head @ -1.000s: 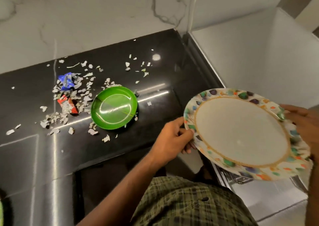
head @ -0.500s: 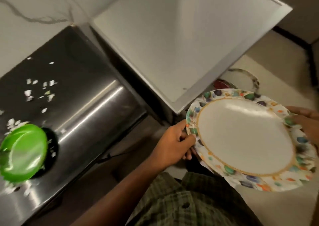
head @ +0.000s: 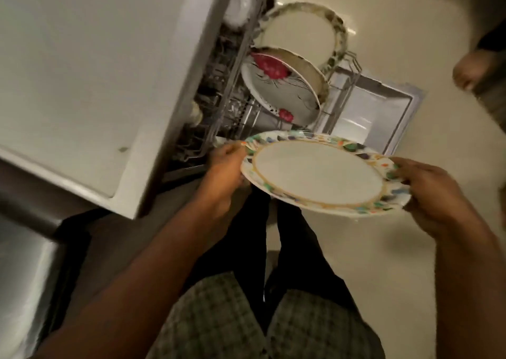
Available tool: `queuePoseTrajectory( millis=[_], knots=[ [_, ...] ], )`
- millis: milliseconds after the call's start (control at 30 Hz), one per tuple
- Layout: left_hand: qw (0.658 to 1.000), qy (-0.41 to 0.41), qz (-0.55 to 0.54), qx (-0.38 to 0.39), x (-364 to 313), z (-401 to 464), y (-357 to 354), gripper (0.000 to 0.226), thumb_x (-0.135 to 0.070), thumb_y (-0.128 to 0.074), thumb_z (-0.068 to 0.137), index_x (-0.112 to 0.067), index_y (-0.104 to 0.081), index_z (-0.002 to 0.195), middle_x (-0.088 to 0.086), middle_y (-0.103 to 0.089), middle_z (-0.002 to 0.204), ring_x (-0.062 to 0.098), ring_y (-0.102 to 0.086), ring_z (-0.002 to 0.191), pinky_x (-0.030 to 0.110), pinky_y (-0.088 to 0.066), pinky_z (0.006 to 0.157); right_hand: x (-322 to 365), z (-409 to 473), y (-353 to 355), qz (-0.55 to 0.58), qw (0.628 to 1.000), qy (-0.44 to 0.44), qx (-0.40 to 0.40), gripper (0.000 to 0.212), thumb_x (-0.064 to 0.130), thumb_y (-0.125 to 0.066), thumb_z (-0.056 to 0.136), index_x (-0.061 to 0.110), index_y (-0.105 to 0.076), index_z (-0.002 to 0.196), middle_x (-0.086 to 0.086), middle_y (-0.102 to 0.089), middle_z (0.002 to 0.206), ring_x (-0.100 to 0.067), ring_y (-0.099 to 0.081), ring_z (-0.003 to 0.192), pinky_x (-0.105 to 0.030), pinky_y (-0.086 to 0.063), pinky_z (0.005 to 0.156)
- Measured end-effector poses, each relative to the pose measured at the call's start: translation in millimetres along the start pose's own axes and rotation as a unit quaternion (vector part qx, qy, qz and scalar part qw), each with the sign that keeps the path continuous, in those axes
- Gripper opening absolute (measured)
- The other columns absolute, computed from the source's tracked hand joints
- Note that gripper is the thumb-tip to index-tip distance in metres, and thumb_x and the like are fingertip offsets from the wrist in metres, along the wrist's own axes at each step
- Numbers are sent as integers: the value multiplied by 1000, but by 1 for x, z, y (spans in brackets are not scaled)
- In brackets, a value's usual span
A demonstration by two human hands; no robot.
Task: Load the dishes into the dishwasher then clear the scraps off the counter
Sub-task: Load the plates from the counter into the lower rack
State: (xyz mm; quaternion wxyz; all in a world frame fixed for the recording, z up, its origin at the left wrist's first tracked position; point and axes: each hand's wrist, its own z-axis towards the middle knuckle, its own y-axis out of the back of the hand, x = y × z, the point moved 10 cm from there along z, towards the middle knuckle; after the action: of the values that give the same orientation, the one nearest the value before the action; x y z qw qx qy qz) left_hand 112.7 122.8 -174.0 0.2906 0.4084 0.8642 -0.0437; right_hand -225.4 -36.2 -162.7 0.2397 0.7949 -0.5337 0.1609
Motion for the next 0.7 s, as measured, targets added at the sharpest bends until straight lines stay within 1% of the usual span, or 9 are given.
queuePoseTrajectory(
  millis=[67, 100, 133, 200, 300, 367, 500, 600, 700],
  knots=[
    [999, 38, -21, -26, 3, 50, 2, 57, -29, -75, 76, 3, -69, 122, 28, -72, 117, 40, -67, 101, 49, -52, 84, -23, 25, -23, 34, 999, -25, -1, 29, -1, -53, 93, 8, -77, 104, -6, -73, 79, -18, -64, 61, -22, -50, 52],
    [998, 54, -24, -34, 8, 77, 2, 69, -30, -74, 62, 9, -67, 119, 28, -72, 116, 40, -65, 101, 50, -50, 84, -37, 39, -34, 46, 998, -41, -7, 26, 0, -52, 94, 4, -76, 101, -5, -69, 72, -15, -58, 54, -19, -43, 47],
    [997, 62, -37, -35, 4, 93, 1, 67, -30, -71, 59, 13, -66, 110, 23, -72, 106, 36, -64, 96, 44, -49, 79, -47, 50, -45, 53, 997, -58, -9, 23, 2, -51, 96, 3, -75, 96, -4, -64, 64, -12, -52, 47, -18, -36, 42],
    [994, 78, -69, -42, -2, 120, -11, 25, -25, -60, 79, 0, -63, 81, 12, -68, 77, 25, -65, 73, 25, -46, 61, -67, 75, -70, 75, 993, -85, -8, 22, 4, -49, 99, 2, -70, 92, -3, -55, 56, -8, -44, 40, -18, -29, 36],
    [987, 72, -119, -79, -10, 145, -25, 16, -18, -50, 92, -15, -54, 77, 2, -57, 74, 16, -56, 61, 15, -38, 41, -93, 103, -91, 124, 984, -131, -5, 21, 8, -48, 100, 2, -66, 92, -3, -52, 52, -7, -39, 39, -17, -25, 34],
    [987, 68, -111, -92, -1, 163, -35, 16, -18, -51, 93, -17, -51, 77, 3, -53, 78, 17, -54, 64, 16, -37, 42, -109, 123, -99, 148, 976, -162, -5, 19, 10, -49, 100, 4, -64, 89, -2, -51, 50, -7, -36, 39, -16, -24, 33],
    [985, 61, -106, -121, 11, 194, -50, 7, -15, -53, 94, -16, -59, 96, 3, -55, 92, 20, -55, 75, 20, -41, 49, -127, 164, -103, 161, 968, -192, -6, 18, 9, -48, 98, 6, -62, 87, -1, -52, 51, -6, -35, 40, -16, -22, 32],
    [977, 60, -139, -148, 22, 218, -55, 13, -13, -53, 96, -16, -64, 101, 1, -62, 95, 18, -58, 74, 20, -44, 54, -134, 197, -104, 150, 968, -199, -12, 21, 9, -47, 96, 7, -60, 80, -4, -55, 57, -6, -37, 40, -16, -24, 31],
    [974, 54, -141, -169, 24, 236, -56, 27, -16, -52, 96, -12, -73, 112, -5, -71, 108, 18, -65, 87, 25, -50, 67, -132, 217, -110, 164, 964, -209, -3, 21, 11, -44, 97, 8, -59, 83, -4, -54, 59, -6, -38, 41, -15, -24, 31]
  ],
)
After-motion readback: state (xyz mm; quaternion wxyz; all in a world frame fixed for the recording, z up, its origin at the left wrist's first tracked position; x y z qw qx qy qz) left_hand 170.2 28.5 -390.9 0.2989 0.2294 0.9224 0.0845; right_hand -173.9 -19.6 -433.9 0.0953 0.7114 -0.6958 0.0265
